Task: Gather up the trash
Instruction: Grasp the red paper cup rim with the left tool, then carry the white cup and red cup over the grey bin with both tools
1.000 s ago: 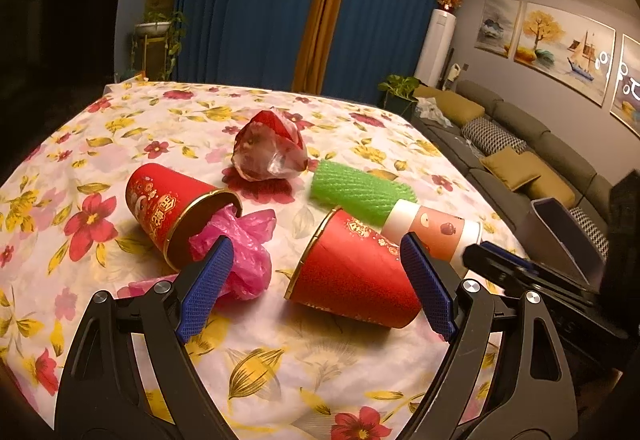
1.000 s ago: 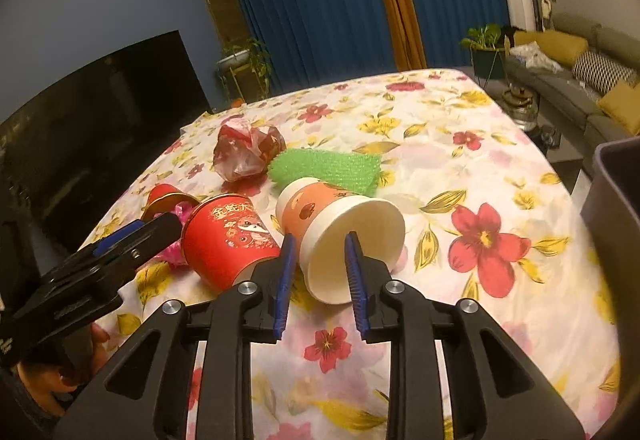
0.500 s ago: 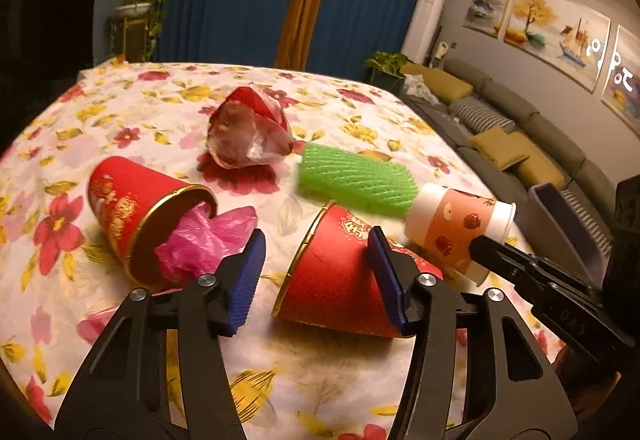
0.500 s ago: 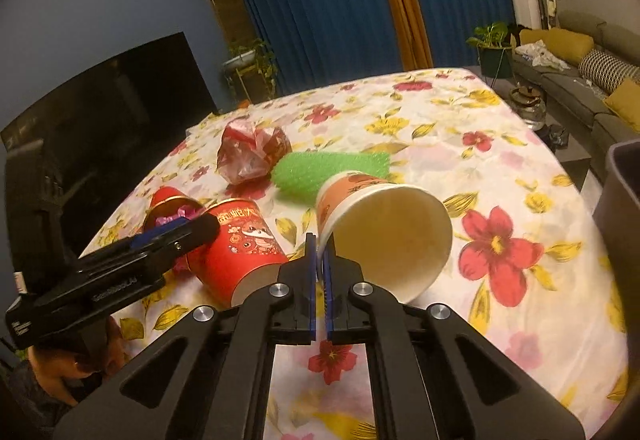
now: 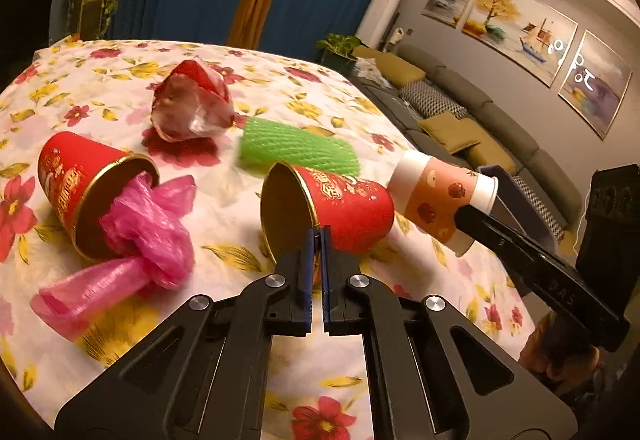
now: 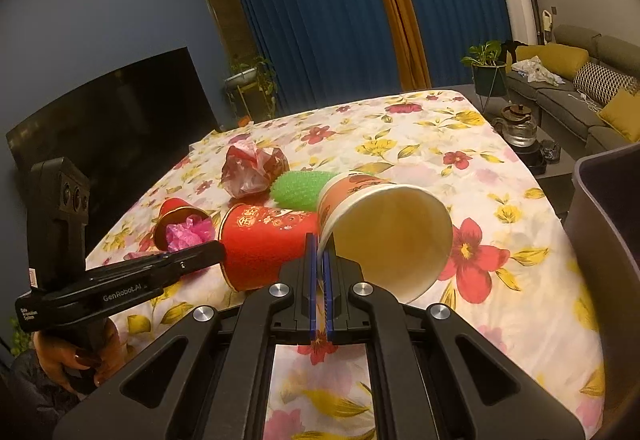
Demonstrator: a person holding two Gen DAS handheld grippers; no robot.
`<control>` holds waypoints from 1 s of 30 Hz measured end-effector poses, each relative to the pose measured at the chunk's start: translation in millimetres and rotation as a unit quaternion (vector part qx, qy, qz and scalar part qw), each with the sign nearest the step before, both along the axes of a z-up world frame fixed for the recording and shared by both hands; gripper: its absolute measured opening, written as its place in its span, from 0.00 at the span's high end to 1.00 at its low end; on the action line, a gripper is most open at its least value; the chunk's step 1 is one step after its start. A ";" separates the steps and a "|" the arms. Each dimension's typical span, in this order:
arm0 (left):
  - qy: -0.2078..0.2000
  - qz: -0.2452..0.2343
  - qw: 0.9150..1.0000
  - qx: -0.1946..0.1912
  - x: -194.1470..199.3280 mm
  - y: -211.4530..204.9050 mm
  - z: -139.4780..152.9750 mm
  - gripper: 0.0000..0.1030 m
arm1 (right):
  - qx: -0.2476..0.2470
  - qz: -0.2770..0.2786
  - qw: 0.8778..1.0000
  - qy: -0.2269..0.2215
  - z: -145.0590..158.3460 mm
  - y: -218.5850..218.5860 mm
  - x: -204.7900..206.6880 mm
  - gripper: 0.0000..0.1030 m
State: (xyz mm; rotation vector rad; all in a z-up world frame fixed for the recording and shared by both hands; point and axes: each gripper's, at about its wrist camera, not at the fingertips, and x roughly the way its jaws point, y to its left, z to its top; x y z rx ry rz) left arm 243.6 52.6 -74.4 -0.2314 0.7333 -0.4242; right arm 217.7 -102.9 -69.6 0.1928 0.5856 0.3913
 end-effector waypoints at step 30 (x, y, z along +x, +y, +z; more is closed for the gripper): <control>-0.069 0.030 0.997 0.032 -32.2 -35.1 41.1 0.98 | -0.003 -0.009 0.999 -0.032 20.8 -21.4 -24.5 0.96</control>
